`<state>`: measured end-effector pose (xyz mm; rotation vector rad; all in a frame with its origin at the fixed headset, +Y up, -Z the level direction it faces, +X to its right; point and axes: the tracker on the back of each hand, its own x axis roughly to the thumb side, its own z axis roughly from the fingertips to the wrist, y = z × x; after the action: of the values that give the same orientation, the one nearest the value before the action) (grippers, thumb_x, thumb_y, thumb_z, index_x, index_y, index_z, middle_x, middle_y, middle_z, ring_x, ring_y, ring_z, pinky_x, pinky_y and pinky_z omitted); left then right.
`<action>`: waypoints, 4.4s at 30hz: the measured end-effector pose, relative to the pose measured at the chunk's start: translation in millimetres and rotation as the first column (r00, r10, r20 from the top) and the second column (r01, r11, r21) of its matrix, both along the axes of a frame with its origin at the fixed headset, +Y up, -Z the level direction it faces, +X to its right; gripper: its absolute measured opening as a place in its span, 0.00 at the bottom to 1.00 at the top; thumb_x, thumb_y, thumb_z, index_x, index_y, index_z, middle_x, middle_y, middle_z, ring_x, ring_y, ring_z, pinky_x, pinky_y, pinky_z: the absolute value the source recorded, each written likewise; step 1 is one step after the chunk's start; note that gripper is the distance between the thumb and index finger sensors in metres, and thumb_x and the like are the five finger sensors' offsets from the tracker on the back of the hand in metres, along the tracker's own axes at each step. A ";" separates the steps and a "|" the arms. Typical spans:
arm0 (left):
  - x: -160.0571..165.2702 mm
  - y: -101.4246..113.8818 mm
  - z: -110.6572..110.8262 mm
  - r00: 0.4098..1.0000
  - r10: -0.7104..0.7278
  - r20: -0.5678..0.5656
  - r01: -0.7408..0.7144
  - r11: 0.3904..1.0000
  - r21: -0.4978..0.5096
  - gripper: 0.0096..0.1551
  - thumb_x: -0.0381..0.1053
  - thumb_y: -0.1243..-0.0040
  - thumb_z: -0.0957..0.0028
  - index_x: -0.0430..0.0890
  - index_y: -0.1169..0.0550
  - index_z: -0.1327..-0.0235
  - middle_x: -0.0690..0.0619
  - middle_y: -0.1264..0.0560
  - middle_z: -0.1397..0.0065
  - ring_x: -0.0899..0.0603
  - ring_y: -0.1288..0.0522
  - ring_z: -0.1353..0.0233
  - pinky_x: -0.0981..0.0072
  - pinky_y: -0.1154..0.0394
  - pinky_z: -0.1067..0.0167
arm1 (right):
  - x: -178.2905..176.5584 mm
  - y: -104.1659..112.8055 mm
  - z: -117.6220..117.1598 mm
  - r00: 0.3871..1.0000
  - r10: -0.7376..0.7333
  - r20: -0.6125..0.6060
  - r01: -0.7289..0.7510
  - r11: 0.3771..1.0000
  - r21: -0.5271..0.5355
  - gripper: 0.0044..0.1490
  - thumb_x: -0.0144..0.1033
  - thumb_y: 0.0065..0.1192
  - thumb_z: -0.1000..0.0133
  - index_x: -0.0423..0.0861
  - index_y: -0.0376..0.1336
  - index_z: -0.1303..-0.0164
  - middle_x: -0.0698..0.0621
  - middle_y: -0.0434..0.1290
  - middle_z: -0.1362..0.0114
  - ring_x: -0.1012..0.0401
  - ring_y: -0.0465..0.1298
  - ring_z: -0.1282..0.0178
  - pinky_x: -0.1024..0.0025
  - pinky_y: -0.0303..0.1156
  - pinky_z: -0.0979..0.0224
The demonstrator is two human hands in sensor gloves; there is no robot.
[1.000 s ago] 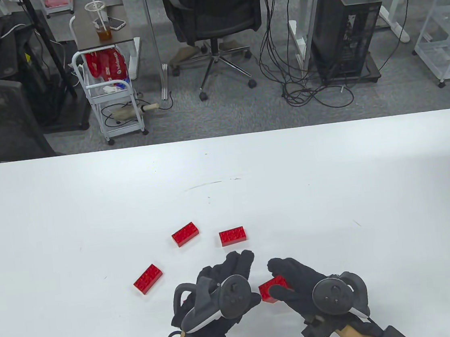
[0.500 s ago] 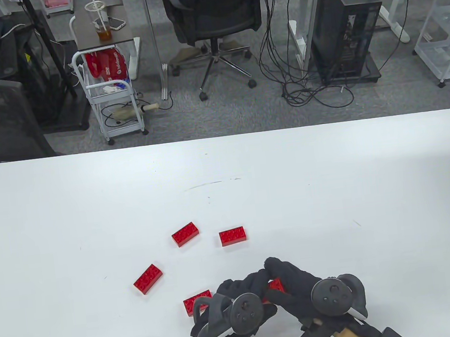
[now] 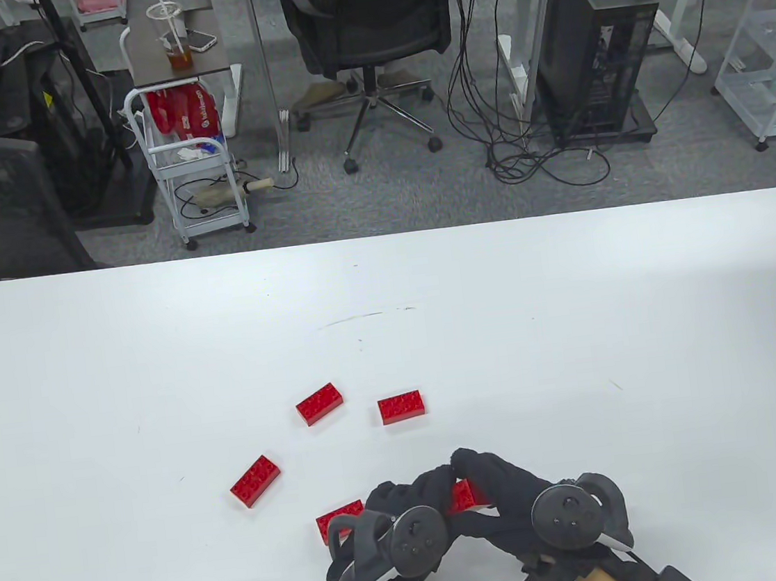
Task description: Separate stacked toy bricks from each other
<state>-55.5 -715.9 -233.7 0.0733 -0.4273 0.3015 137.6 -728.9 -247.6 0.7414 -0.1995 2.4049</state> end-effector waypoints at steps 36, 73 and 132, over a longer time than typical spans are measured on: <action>9.3 -0.1 13.2 0.999 -0.025 0.041 0.022 0.998 0.055 0.44 0.69 0.43 0.59 0.51 0.26 0.29 0.58 0.15 0.35 0.51 0.13 0.41 0.44 0.27 0.29 | -3.9 6.2 6.3 0.996 0.089 -0.001 -0.089 0.993 0.082 0.52 0.67 0.53 0.50 0.43 0.60 0.24 0.44 0.75 0.42 0.57 0.81 0.51 0.62 0.83 0.47; 5.6 21.4 -24.9 0.975 -0.151 -0.162 0.162 0.985 0.061 0.42 0.61 0.42 0.53 0.56 0.32 0.20 0.55 0.22 0.24 0.45 0.18 0.32 0.43 0.30 0.27 | 10.7 0.3 -8.3 0.988 0.110 0.111 -0.118 0.991 0.061 0.47 0.70 0.53 0.51 0.46 0.69 0.35 0.48 0.78 0.48 0.61 0.84 0.58 0.66 0.85 0.55; -10.5 -22.9 -269.0 0.741 -0.478 -0.472 0.271 0.855 -0.442 0.40 0.65 0.35 0.59 0.65 0.26 0.27 0.56 0.24 0.26 0.45 0.22 0.30 0.39 0.35 0.24 | 14.3 1.5 -11.5 0.995 0.070 0.071 -0.069 0.997 -0.020 0.44 0.69 0.53 0.50 0.48 0.68 0.34 0.47 0.78 0.44 0.59 0.83 0.55 0.64 0.84 0.53</action>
<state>-66.0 -738.7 -502.7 -0.2705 0.2239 -0.0691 151.9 -727.5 -259.2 0.6651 -0.1835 2.4980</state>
